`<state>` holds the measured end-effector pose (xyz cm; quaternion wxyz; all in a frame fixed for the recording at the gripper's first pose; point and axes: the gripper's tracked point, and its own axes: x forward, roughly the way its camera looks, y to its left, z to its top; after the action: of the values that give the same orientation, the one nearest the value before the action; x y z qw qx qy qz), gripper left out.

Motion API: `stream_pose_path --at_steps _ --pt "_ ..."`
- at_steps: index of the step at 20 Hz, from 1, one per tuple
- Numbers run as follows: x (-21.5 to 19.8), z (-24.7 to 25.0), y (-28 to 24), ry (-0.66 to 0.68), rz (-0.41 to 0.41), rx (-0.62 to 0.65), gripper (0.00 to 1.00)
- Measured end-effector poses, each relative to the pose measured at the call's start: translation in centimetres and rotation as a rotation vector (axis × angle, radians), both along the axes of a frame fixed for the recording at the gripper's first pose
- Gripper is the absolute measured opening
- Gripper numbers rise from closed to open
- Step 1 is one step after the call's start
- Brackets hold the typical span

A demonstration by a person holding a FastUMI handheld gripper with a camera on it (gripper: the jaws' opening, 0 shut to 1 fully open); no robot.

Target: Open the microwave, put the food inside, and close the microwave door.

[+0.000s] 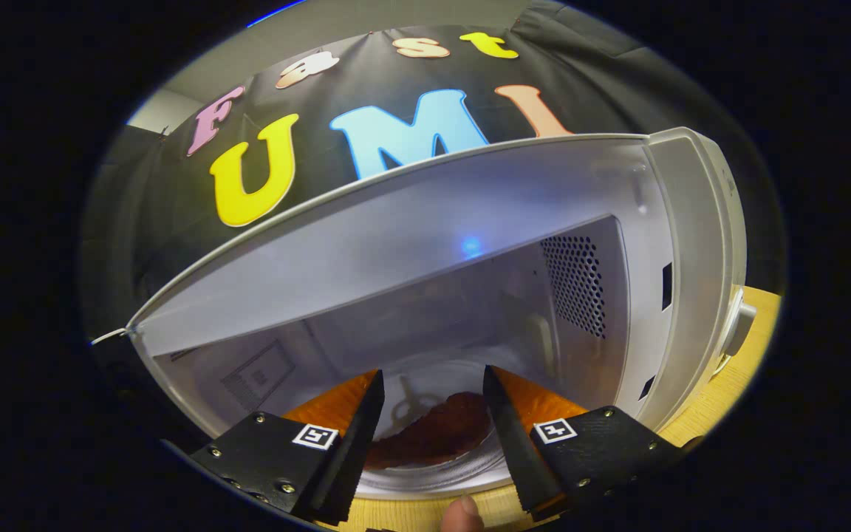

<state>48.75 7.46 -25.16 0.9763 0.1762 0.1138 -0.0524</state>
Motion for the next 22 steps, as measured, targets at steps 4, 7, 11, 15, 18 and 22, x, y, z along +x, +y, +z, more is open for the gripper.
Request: stream_pose_path --at_steps 4,7,11,15,18,22 --pt "-6.7 2.6 2.9 -0.009 0.180 -0.059 0.84" --pt "-13.2 7.0 4.4 -0.098 0.280 -0.145 0.89" --pt "-22.4 13.6 7.1 -0.237 0.398 -0.140 0.93" --pt "-31.7 18.3 12.6 -0.347 0.601 -0.084 0.97" --pt "-36.7 18.7 17.2 -0.342 0.756 -0.029 0.96" --pt "-38.4 17.7 21.7 -0.381 0.821 -0.100 0.91"
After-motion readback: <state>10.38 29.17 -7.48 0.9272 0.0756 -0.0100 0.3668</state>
